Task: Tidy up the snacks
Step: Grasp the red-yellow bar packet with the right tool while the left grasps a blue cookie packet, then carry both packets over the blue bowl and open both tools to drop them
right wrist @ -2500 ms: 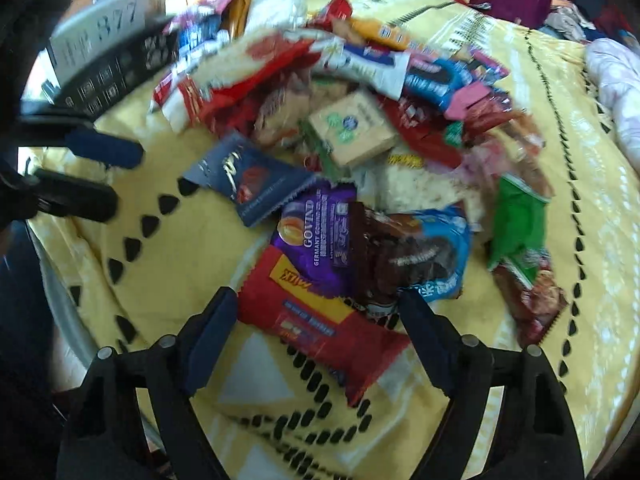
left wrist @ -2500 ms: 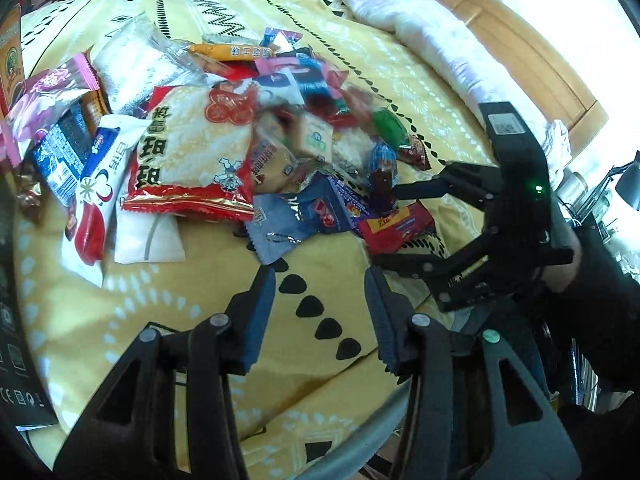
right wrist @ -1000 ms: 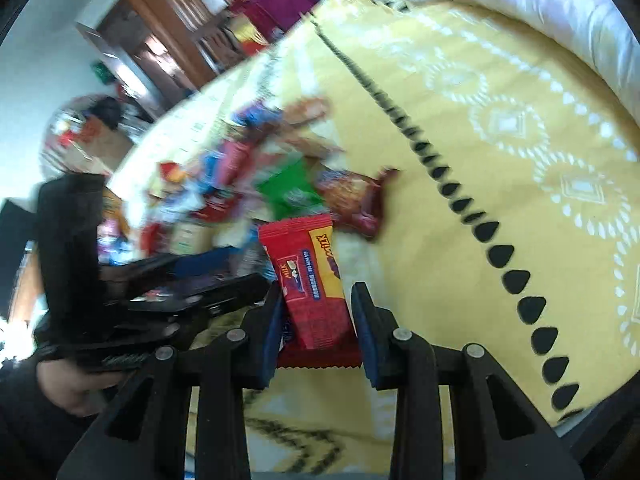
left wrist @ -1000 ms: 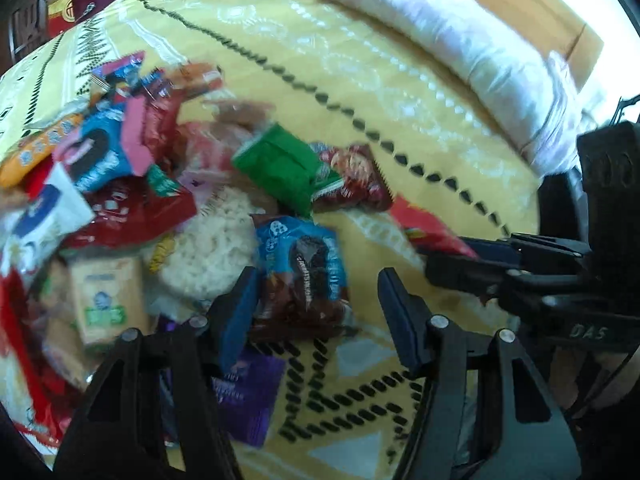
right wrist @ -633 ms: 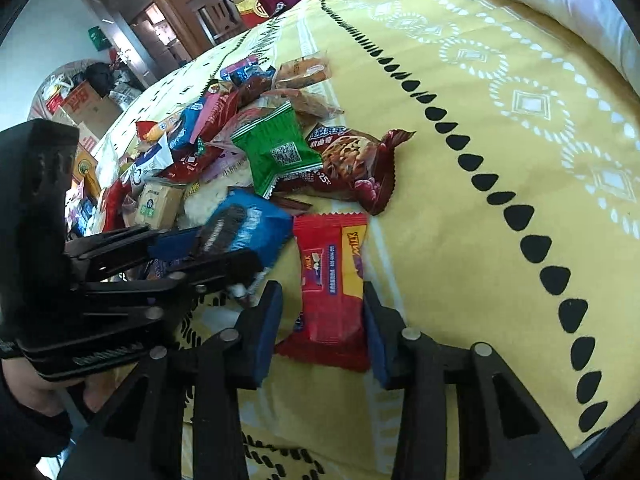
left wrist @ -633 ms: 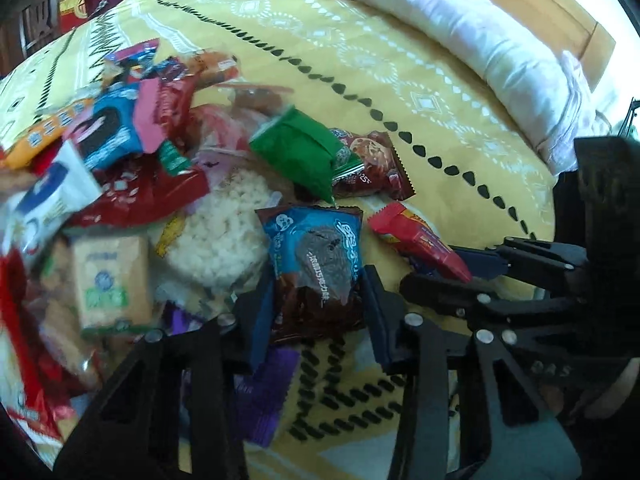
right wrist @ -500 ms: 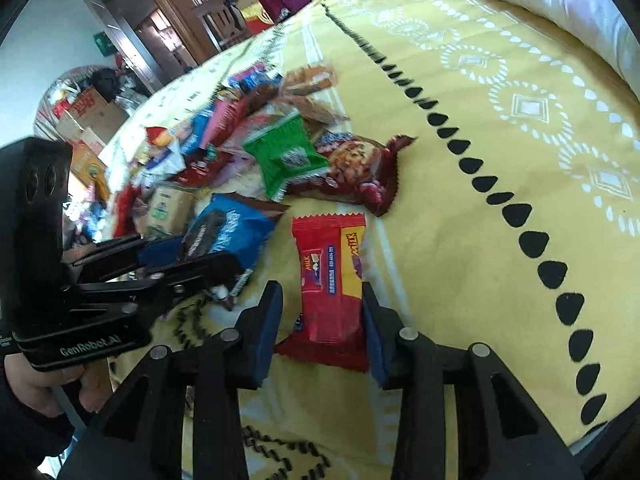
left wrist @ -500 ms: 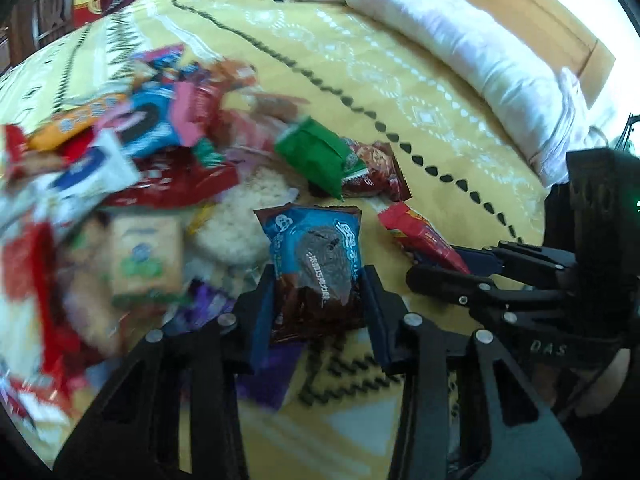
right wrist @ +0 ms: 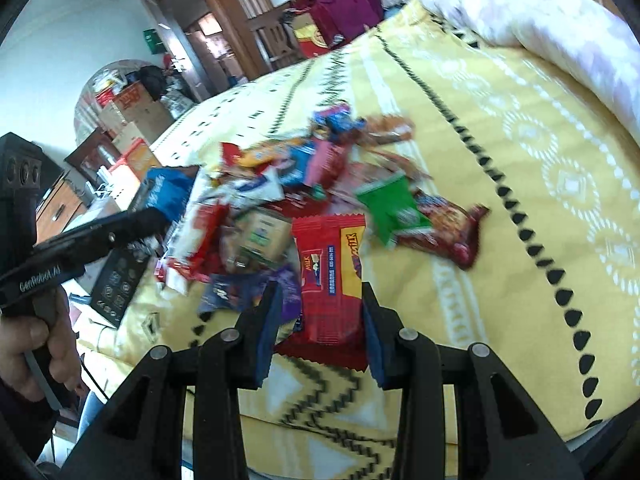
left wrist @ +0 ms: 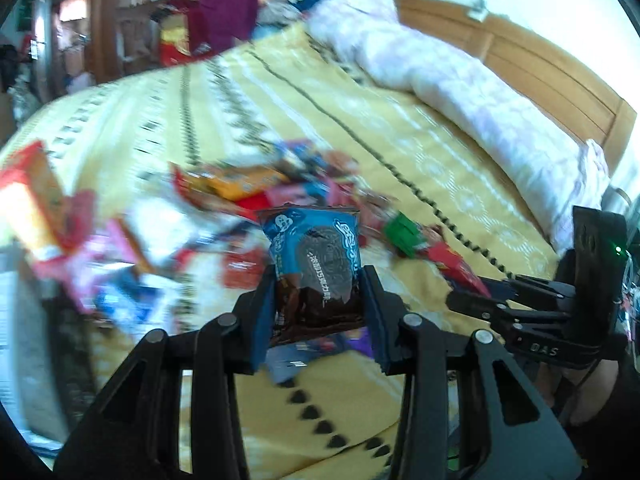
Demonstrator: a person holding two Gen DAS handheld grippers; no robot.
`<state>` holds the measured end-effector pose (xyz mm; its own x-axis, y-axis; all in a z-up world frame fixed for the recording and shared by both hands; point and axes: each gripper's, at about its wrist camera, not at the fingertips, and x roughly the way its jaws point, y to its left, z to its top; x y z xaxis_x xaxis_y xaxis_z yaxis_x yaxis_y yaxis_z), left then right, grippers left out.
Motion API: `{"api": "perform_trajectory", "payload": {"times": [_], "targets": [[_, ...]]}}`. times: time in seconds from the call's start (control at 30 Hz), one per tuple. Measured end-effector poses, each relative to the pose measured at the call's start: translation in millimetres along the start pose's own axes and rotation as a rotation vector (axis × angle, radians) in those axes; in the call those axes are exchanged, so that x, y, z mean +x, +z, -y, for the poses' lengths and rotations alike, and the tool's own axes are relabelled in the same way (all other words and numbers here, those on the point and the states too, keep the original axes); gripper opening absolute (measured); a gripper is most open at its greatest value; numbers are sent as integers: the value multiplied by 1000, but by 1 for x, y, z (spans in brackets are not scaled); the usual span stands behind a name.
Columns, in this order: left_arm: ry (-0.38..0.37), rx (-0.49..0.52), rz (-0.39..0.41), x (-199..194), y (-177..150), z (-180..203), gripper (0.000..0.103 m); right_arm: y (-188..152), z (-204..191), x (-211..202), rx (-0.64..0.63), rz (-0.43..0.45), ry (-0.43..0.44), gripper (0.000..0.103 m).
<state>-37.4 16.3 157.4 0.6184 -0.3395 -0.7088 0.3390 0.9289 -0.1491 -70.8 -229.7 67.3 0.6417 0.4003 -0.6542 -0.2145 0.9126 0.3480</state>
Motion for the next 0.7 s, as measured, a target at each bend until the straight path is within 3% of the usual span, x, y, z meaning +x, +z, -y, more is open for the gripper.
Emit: {"api": "perform_trajectory", "payload": {"times": [0.3,0.7], "targets": [[132,-68,106,-58,1,-48,41,28,-69,-10,-130,30,55,41],[205,-167,197,-113,-9,-104,41,63,-161,-2,-272,35,126,41]]}}
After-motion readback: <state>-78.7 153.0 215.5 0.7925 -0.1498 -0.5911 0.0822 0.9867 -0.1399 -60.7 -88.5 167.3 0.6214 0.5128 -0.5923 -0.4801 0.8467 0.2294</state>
